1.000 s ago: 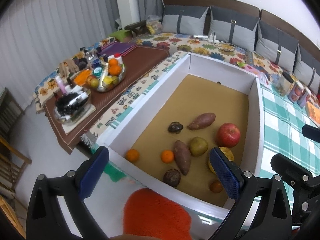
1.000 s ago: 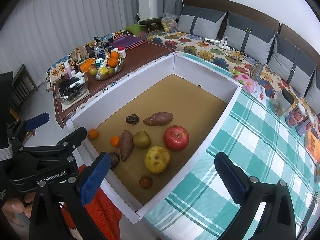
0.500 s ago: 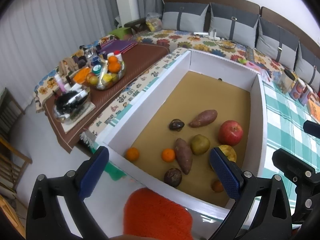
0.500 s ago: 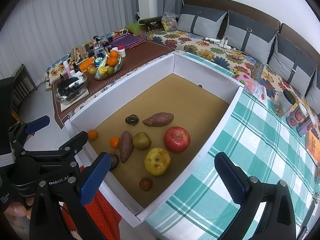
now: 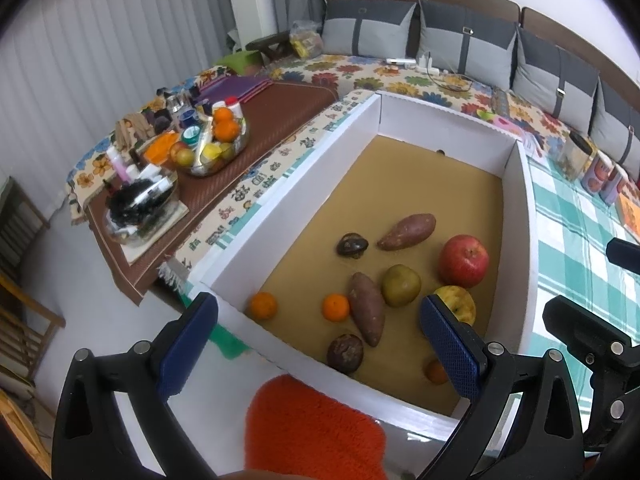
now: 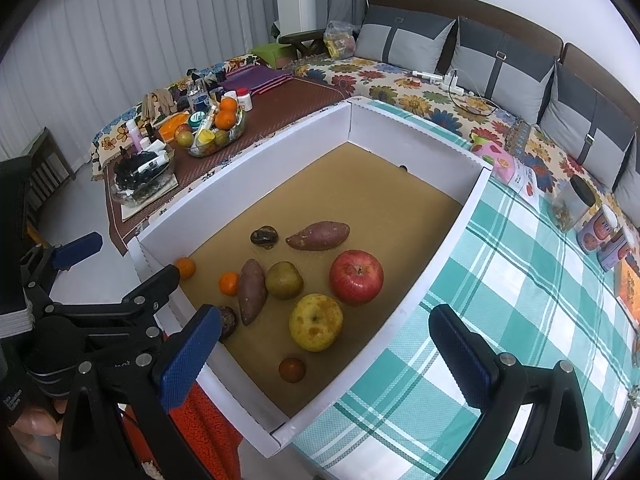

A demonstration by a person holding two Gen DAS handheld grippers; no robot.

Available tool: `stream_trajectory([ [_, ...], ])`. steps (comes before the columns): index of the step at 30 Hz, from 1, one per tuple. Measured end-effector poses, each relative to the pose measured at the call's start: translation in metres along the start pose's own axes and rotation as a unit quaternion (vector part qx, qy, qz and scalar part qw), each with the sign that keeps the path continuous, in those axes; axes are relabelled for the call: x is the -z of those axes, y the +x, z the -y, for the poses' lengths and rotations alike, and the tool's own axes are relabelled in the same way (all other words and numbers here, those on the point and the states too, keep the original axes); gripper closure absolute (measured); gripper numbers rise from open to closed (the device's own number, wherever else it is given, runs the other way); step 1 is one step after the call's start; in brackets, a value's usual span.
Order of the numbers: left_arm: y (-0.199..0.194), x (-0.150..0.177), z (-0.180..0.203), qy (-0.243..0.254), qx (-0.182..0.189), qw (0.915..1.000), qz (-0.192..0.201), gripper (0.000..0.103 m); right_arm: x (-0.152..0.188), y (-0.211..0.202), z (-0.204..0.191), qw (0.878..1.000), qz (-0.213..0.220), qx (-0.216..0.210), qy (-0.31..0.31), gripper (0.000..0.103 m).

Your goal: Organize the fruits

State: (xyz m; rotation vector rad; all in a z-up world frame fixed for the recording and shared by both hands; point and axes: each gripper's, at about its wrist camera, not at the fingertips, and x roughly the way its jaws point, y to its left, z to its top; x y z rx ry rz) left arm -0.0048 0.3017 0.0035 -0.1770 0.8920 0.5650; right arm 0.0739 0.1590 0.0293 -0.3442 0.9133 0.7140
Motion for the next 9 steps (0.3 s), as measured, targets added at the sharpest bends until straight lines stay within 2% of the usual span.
stream_trajectory([
  [9, 0.0049, 0.0011, 0.0009, 0.000, 0.012, 0.9999, -0.002, 0.002, 0.0025, 0.0056, 0.0039, 1.000, -0.003, -0.002, 0.003, 0.000],
])
